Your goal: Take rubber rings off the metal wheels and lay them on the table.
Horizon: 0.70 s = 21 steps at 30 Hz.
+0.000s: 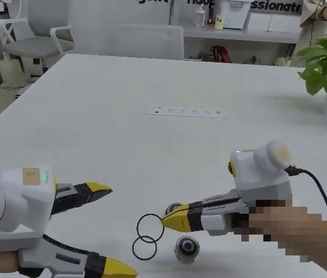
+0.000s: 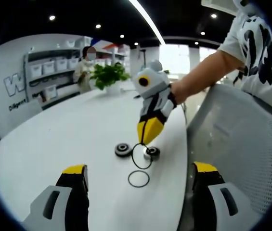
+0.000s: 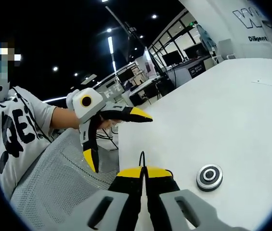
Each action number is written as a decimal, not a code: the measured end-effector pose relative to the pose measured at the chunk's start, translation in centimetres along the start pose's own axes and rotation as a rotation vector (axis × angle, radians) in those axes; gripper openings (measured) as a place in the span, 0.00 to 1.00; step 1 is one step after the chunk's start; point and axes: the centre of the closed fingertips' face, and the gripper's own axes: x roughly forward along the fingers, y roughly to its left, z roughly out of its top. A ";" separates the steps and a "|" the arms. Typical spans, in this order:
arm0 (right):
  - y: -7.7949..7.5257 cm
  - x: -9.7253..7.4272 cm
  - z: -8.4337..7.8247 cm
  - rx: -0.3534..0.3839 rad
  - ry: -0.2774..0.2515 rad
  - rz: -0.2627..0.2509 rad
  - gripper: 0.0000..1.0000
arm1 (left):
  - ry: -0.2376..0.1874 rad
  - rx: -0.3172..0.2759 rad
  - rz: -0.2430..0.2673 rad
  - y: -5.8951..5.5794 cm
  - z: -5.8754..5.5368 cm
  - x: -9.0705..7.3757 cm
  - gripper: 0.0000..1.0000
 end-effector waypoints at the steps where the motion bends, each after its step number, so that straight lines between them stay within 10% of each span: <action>1: 0.0 0.1 0.0 0.001 0.003 0.000 0.00 | 0.000 0.001 0.000 0.0 0.0 0.0 0.90; 21: -0.7 1.6 -1.9 0.044 0.068 -0.004 0.00 | 0.013 0.002 0.006 0.2 -0.8 -0.2 0.90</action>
